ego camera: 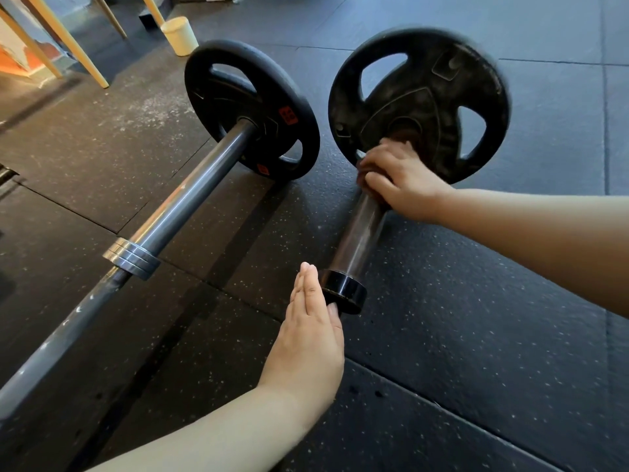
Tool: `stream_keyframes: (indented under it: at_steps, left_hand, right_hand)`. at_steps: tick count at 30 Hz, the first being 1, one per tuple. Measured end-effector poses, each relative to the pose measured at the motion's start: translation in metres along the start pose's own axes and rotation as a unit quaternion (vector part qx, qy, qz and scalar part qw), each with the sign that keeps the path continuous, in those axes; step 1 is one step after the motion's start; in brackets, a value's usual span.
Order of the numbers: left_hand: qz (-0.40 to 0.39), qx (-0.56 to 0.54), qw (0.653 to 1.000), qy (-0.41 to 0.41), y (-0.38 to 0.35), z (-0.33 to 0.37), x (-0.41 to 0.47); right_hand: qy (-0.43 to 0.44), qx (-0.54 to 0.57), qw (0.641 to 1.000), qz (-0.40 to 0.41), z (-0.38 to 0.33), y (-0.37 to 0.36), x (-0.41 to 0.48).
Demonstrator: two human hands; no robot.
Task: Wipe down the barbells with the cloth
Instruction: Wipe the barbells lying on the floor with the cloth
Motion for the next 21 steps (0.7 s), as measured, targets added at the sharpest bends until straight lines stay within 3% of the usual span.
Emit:
stream_keyframes:
  at_steps: [3, 5, 10, 12, 17, 19, 21]
  left_hand:
    - [0.004, 0.001, 1.000, 0.003, 0.000, 0.000, -0.001]
    - [0.004, -0.003, 1.000, 0.002, -0.001, 0.001, -0.002]
    - [0.001, -0.004, 1.000, 0.000, 0.000, 0.004, -0.001]
    - [0.006, -0.003, 1.000, 0.005, 0.001, 0.003, 0.002]
    - [0.000, -0.001, 1.000, 0.009, 0.001, 0.003, 0.000]
    - [-0.001, 0.005, 1.000, 0.019, 0.000, 0.004, -0.001]
    - [0.000, 0.018, 0.999, 0.026, -0.001, 0.005, -0.001]
  right_hand:
    - [0.080, -0.059, 0.991, -0.092, -0.003, 0.012, -0.006]
    - [0.072, -0.102, 0.984, -0.124, 0.004, 0.027, 0.004]
    - [-0.024, -0.073, 0.997, -0.010, -0.023, 0.009, 0.004]
    - [0.032, -0.108, 0.994, -0.011, -0.050, -0.014, -0.015]
    - [0.195, -0.169, 0.957, -0.131, -0.081, -0.025, -0.041]
    - [0.172, -0.195, 0.959, -0.115, -0.073, -0.016, -0.039]
    - [0.083, -0.160, 0.982, -0.060, -0.071, -0.011, -0.037]
Point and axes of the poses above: each hand's wrist, its own x-axis towards the middle knuckle, its own y-axis out of the back of the hand, z = x × y, the point moved 2 cm from there along x, towards the middle knuckle, and after that the axes turned 15 degrees about -z, right-handed, at the moved point
